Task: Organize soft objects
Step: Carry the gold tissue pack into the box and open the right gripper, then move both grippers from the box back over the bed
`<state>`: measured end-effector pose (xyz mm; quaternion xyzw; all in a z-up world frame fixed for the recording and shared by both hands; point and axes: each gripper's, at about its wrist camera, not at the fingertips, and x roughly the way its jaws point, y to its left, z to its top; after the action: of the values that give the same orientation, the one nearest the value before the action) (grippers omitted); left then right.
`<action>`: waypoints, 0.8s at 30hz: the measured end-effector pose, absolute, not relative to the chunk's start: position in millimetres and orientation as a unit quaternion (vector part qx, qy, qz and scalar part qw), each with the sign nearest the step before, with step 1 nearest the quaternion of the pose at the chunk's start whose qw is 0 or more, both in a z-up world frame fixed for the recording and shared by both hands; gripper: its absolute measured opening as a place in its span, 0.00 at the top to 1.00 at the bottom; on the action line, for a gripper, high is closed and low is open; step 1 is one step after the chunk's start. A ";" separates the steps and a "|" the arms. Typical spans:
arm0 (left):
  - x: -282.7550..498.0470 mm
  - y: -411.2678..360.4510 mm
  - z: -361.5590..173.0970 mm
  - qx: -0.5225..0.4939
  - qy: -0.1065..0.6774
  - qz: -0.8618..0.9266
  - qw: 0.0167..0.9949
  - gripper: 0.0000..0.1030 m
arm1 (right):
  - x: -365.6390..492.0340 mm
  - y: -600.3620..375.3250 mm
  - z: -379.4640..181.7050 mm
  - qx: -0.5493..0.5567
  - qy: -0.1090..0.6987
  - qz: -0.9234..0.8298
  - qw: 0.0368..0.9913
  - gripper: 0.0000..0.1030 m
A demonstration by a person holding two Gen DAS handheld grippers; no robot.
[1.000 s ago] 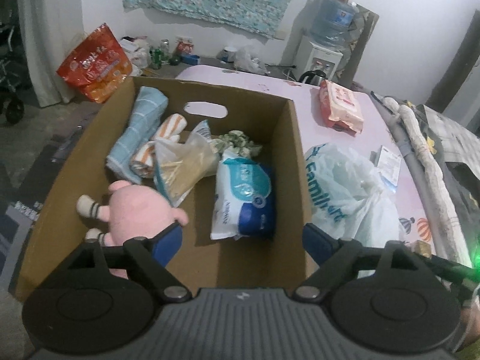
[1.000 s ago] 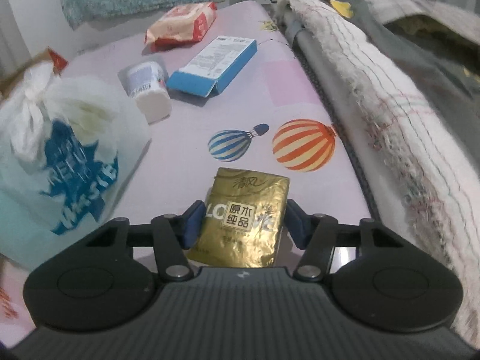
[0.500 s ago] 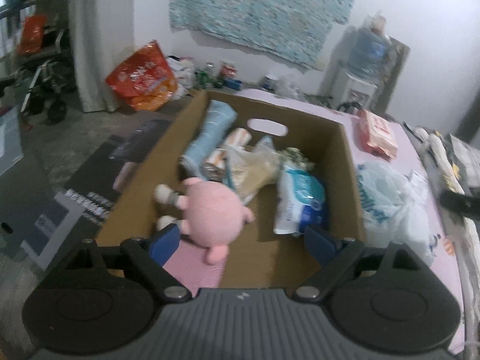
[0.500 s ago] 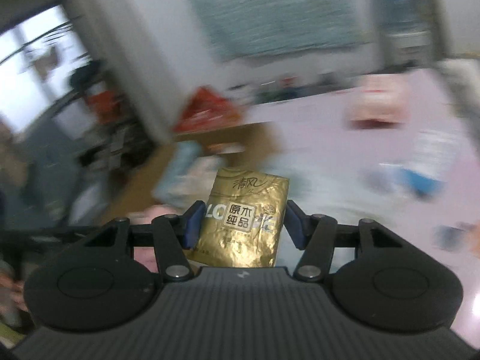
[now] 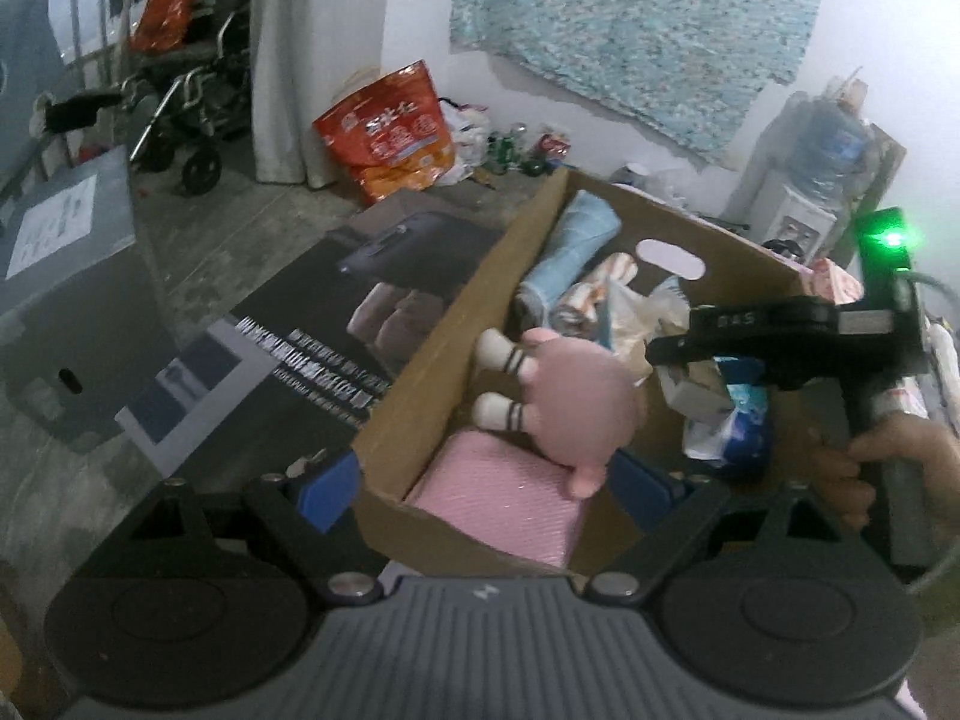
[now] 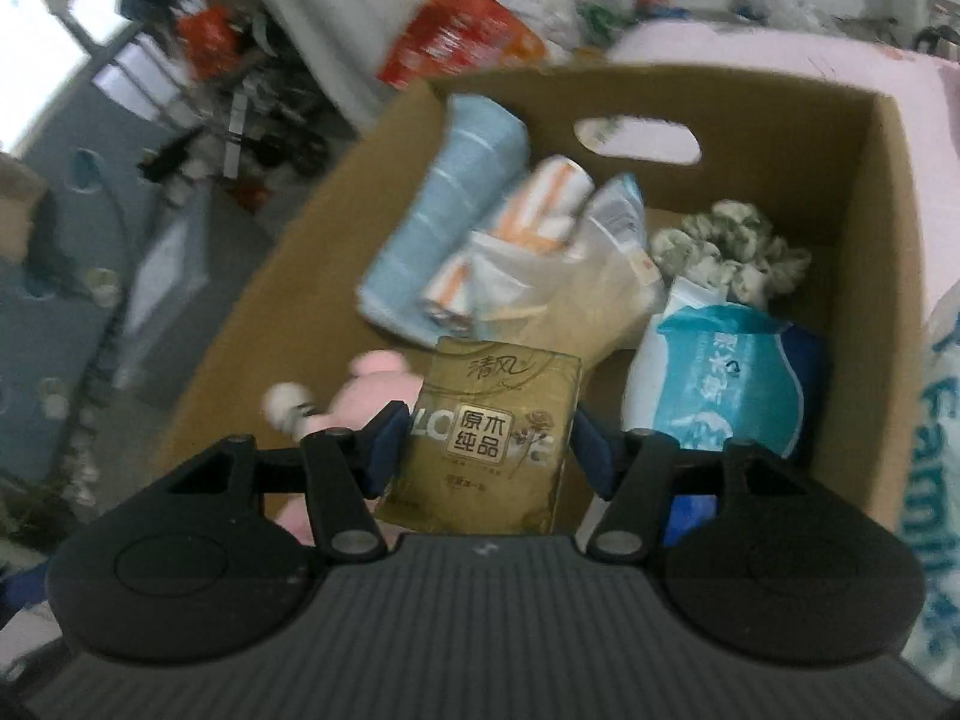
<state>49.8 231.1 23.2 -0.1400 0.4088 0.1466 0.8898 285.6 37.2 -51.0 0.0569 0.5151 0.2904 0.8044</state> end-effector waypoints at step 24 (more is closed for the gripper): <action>68.5 170.6 40.8 -0.089 0.405 0.072 0.907 0.10 | 155.0 -163.5 22.7 0.252 0.386 0.340 0.820 0.16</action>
<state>68.5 170.6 40.8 -0.0890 0.4047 0.0721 0.9072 155.0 -163.5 22.7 0.2516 0.3860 0.3398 0.8199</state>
